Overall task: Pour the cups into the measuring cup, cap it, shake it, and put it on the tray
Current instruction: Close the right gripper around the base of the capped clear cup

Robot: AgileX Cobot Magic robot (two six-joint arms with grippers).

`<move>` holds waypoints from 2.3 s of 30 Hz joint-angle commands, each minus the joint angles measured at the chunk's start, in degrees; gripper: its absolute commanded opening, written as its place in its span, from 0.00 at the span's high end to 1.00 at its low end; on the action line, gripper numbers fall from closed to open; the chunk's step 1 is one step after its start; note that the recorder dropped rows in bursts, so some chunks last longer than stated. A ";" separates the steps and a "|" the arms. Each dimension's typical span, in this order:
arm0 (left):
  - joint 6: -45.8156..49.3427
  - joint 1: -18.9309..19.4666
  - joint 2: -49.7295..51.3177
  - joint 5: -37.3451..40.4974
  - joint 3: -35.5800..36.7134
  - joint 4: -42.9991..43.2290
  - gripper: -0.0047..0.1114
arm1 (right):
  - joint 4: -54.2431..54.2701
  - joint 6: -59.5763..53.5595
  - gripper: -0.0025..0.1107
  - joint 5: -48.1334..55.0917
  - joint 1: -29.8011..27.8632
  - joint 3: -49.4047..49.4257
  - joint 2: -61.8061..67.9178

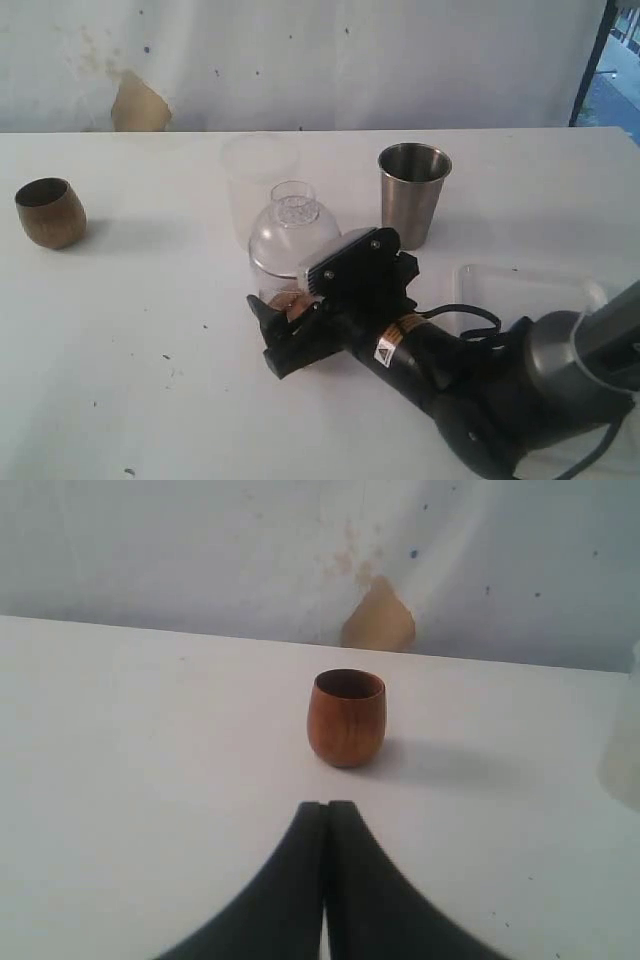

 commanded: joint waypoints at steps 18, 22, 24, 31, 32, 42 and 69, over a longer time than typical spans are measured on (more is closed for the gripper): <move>-0.13 0.17 -0.27 -0.10 0.30 -0.10 0.96 | 5.92 -0.15 0.05 -1.73 -0.08 -2.27 1.32; -0.13 0.17 -0.27 -0.10 0.30 -0.10 0.96 | 5.92 -0.15 0.05 -1.86 -0.08 -2.27 1.32; -0.13 0.17 -0.27 -0.10 0.30 -0.10 0.96 | 5.92 -0.15 0.08 -1.34 -0.08 -2.27 1.32; -0.13 0.17 -0.27 -0.10 0.30 -0.10 0.96 | 6.06 -0.15 0.63 -0.80 -0.08 -2.27 1.32; -0.13 0.17 -0.27 -0.10 0.30 -0.10 0.96 | 6.06 -0.15 0.72 0.11 -0.08 -2.27 1.32; -0.13 0.17 -0.27 -0.10 0.30 -0.10 0.96 | 9.45 -5.60 0.98 7.21 -3.71 -4.19 -10.63; -0.13 0.17 -0.27 -0.10 0.30 -0.10 0.96 | 1.33 -5.97 0.98 13.89 -4.89 -6.29 -13.88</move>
